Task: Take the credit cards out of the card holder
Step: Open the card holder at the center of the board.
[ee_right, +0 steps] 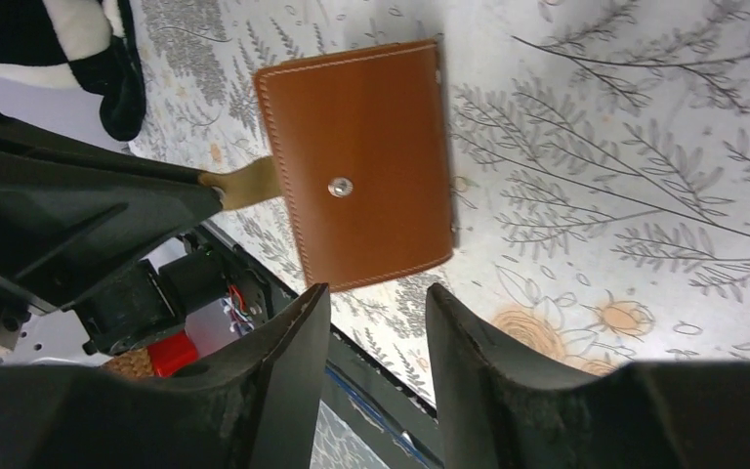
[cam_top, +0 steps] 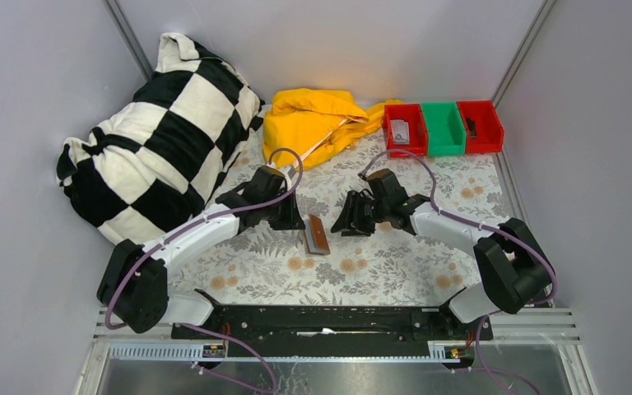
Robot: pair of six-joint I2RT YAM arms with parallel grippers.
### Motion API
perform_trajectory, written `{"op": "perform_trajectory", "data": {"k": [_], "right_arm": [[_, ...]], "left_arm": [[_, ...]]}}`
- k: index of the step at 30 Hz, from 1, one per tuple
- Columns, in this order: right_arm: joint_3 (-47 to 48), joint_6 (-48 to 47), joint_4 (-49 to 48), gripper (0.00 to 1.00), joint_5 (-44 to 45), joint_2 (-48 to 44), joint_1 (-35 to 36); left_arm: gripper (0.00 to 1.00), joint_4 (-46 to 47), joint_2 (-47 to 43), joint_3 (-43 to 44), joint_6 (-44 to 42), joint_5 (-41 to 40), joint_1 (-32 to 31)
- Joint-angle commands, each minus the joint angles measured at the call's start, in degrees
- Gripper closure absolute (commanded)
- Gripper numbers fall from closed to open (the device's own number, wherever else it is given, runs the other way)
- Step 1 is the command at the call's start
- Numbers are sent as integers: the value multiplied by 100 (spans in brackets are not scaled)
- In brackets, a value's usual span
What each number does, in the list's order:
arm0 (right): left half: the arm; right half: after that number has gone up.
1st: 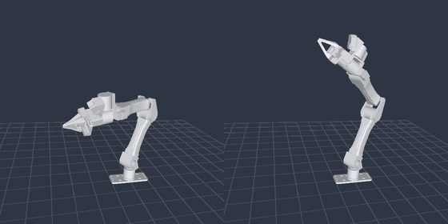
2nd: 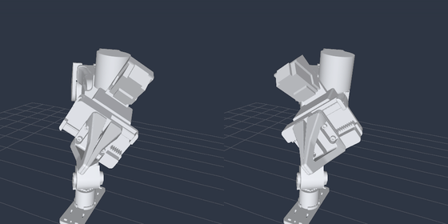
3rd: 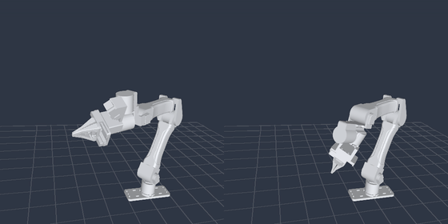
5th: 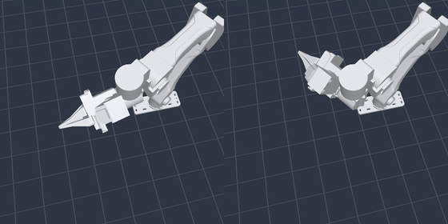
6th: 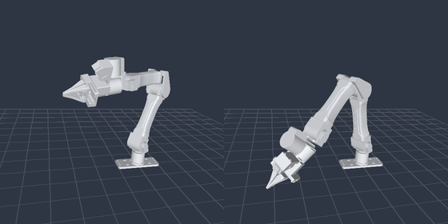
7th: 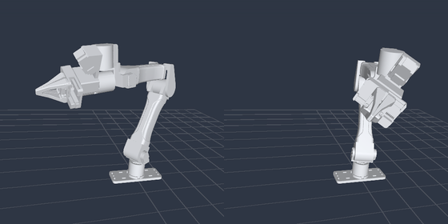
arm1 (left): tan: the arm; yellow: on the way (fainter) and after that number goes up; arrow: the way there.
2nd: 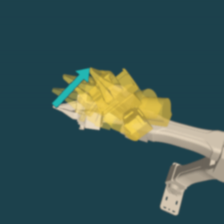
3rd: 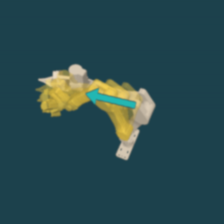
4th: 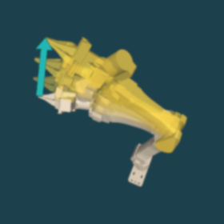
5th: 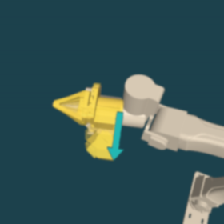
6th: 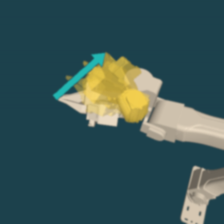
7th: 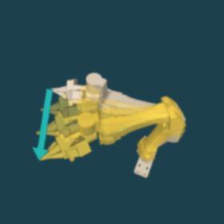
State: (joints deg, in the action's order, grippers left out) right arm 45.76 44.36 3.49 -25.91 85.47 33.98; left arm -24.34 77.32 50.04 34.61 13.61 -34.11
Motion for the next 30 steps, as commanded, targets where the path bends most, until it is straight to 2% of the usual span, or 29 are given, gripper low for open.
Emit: {"op": "perform_trajectory", "data": {"k": [1,6,10,14,18,21,30], "right_arm": [[412,111,-127,50,217,41,195],[202,156,-104,46,817,-321,68],[112,175,-173,47,548,-356,-216],[175,88,-37,50,718,-496,-213],[290,38,-101,50,697,-642,-212],[389,-20,25,54,705,-727,-208],[368,-162,86,60,524,-639,-212]], "left_arm": [[100,381,-357,213,96,278,1],[100,454,-31,323,150,545,-8],[100,520,-166,170,153,557,-56],[100,507,-235,216,68,593,-52],[100,661,52,500,88,981,-57],[100,910,371,681,193,1286,-61],[100,630,469,807,8,990,61]]}}
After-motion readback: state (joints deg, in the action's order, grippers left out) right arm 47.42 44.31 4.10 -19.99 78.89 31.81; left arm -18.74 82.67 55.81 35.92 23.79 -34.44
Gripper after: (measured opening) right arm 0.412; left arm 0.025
